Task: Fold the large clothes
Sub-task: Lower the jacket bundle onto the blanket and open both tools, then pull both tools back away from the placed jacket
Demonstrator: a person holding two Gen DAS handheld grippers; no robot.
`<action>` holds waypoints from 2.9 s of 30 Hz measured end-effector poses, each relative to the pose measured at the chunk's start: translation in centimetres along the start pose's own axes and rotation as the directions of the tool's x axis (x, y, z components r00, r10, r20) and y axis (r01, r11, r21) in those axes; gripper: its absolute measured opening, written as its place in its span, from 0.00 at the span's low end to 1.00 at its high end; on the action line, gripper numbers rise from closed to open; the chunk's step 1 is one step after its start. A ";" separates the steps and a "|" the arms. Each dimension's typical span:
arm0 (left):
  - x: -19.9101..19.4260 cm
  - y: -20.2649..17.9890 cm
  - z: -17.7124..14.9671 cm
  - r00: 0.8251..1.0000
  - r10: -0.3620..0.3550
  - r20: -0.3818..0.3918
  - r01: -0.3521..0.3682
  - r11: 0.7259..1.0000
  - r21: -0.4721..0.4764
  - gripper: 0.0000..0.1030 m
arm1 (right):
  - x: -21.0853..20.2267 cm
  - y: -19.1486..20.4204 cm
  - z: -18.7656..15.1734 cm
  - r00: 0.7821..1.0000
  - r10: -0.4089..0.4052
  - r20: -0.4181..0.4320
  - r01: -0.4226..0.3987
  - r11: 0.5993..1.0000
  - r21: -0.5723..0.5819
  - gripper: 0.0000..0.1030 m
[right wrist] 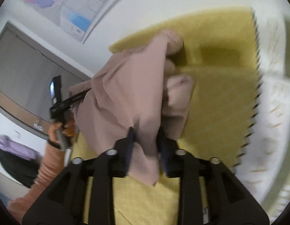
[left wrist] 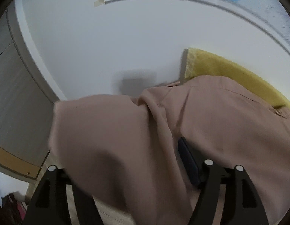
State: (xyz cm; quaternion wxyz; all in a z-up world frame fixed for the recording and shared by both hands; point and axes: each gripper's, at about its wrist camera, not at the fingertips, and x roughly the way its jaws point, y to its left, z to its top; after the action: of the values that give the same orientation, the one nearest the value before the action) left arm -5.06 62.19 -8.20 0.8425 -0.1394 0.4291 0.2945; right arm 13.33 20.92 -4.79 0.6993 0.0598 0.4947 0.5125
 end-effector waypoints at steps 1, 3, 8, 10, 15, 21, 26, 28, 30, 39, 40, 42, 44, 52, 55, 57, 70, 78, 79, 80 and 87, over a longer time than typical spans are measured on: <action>-1.1 0.2 -0.4 1.000 -0.007 0.020 0.007 1.000 0.014 0.69 | -0.8 0.5 0.1 1.000 -0.013 0.023 0.013 1.000 -0.020 0.50; -3.2 0.5 -1.3 0.998 -0.011 0.065 0.009 1.000 0.026 0.74 | -2.7 1.4 0.1 0.994 -0.076 0.074 0.081 0.994 -0.072 0.51; -8.4 0.4 -2.8 0.978 -0.034 0.207 0.024 0.998 0.049 0.83 | -4.4 5.0 1.2 0.974 -0.129 0.187 0.164 0.968 -0.191 0.51; -9.8 -0.6 -3.0 0.967 -0.077 0.243 0.060 0.995 0.079 0.83 | -3.8 5.9 2.1 0.974 -0.115 0.197 0.161 0.958 -0.237 0.50; -9.8 -4.9 -3.6 0.960 -0.154 0.233 0.115 0.979 0.171 0.86 | 0.7 5.4 4.4 0.981 -0.111 0.162 0.145 0.965 -0.220 0.48; -5.2 -10.0 -5.6 0.973 -0.200 0.111 0.171 0.958 0.231 0.85 | 4.6 1.2 2.8 0.987 -0.145 0.067 0.152 0.982 -0.111 0.23; -4.5 -11.2 -6.3 0.979 -0.179 0.097 0.157 0.967 0.199 0.85 | 3.0 2.5 1.9 0.986 -0.151 0.072 0.160 0.977 -0.144 0.42; -5.1 -11.3 -6.4 0.979 -0.177 0.103 0.157 0.972 0.176 0.85 | 2.2 3.8 1.7 0.983 -0.151 0.106 0.168 0.970 -0.177 0.51; -6.0 -11.4 -7.0 0.977 -0.181 0.113 0.160 0.972 0.171 0.86 | 1.3 5.0 1.0 0.978 -0.157 0.141 0.186 0.956 -0.226 0.52; -8.0 -13.9 -8.7 0.982 -0.161 0.094 0.141 0.972 0.188 0.89 | 3.0 7.0 -3.1 0.968 -0.228 0.101 0.250 0.888 -0.387 0.53; -7.7 -14.1 -8.8 0.985 -0.149 0.082 0.131 0.973 0.189 0.89 | 3.3 6.8 -3.4 0.969 -0.231 0.093 0.249 0.888 -0.387 0.54; -7.3 -14.3 -8.8 0.988 -0.129 0.082 0.113 0.977 0.180 0.91 | 3.3 6.4 -3.5 0.969 -0.226 0.099 0.247 0.895 -0.373 0.55; -7.6 -14.2 -8.8 0.988 -0.131 0.086 0.116 0.980 0.165 0.91 | 2.9 6.4 -3.6 0.968 -0.229 0.098 0.249 0.899 -0.360 0.60; -10.0 -15.1 -9.2 0.986 -0.103 0.130 0.085 0.987 0.137 0.93 | 1.4 7.2 -4.1 0.970 -0.206 0.132 0.241 0.899 -0.365 0.70; -11.1 -15.5 -9.6 0.983 -0.087 0.162 0.065 0.989 0.136 0.93 | 0.8 7.5 -4.7 0.967 -0.211 0.145 0.251 0.893 -0.374 0.73; -11.8 -15.7 -9.7 0.980 -0.078 0.184 0.053 0.989 0.137 0.93 | 0.3 7.7 -5.0 0.966 -0.206 0.154 0.250 0.894 -0.372 0.76; -16.1 -15.9 -10.5 0.959 -0.005 0.283 -0.017 0.997 0.074 0.93 | -1.9 8.7 -5.7 0.942 -0.217 0.255 0.304 0.875 -0.376 0.94; -17.9 -16.0 -11.7 0.957 0.009 0.291 -0.018 0.999 0.027 0.93 | -3.0 9.1 -6.5 0.937 -0.208 0.282 0.306 0.877 -0.371 0.94; -18.1 -16.1 -11.9 0.957 0.005 0.291 -0.013 1.000 0.026 0.93 | -3.2 9.1 -6.7 0.936 -0.207 0.285 0.307 0.877 -0.370 0.94; -18.3 -16.2 -12.1 0.956 0.008 0.292 -0.016 1.000 0.025 0.93 | -3.3 9.1 -6.8 0.936 -0.206 0.285 0.305 0.878 -0.368 0.94; -19.0 -16.8 -13.4 0.955 0.029 0.297 -0.039 0.999 0.026 0.93 | -3.9 8.9 -8.1 0.940 -0.192 0.281 0.286 0.893 -0.348 0.94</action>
State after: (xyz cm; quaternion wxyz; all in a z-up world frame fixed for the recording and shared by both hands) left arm -11.93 35.26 -1.17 0.8941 -0.0729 0.3050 0.3197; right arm 1.40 18.62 -1.19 0.8098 -0.0785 0.3005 0.4977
